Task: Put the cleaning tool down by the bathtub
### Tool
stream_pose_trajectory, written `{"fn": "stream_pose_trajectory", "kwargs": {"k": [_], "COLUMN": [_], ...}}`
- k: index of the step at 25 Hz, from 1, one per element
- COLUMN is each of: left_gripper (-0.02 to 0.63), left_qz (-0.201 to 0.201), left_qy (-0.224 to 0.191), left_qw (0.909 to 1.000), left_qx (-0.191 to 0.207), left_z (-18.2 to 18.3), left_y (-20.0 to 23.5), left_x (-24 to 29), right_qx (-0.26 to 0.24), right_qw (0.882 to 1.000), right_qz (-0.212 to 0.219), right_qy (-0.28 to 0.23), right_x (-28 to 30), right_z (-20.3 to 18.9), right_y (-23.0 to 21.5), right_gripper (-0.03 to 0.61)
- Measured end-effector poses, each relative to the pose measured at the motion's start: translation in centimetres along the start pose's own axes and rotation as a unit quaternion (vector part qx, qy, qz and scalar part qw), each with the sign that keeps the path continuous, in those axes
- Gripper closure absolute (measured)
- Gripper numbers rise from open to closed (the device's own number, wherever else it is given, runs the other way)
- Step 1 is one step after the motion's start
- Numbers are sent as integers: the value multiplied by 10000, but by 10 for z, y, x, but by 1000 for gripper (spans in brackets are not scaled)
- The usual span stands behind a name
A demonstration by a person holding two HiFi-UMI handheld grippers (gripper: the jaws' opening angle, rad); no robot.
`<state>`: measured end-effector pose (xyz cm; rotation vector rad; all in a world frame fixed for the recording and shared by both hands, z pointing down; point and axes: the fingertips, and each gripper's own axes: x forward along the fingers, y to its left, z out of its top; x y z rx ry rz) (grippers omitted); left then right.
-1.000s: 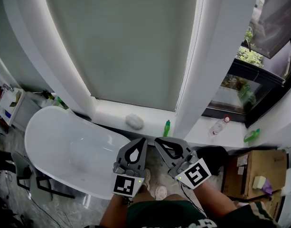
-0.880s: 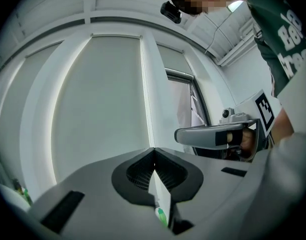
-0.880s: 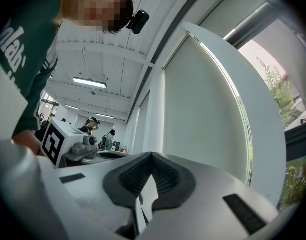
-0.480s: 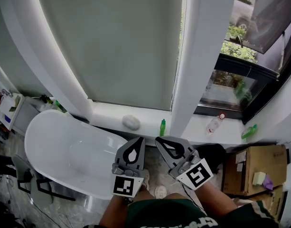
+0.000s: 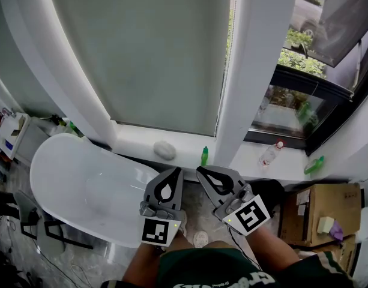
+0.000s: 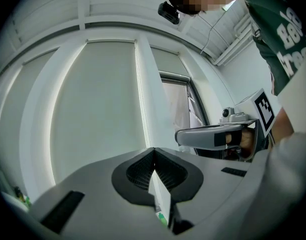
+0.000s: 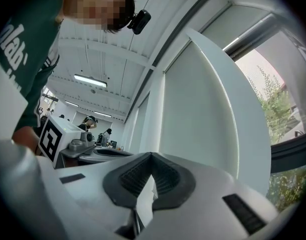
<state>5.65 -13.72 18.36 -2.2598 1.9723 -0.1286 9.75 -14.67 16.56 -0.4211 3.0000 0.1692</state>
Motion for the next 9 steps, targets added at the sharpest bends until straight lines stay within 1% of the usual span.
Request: {"fn": "stream_pose_trajectory", "kwargs": {"k": [9], "left_gripper": [607], "left_qz": [68], "left_qy": [-47], "left_qw": [10000], "left_qx": [13], "left_z": [3], "left_y": [5], "left_x": [-5], "right_qx": [-50], "right_qw": [10000], "right_qz": [57], "right_qy": [5], "right_x": [3], "right_z": [0], "right_y": [5], "right_gripper": [565]}}
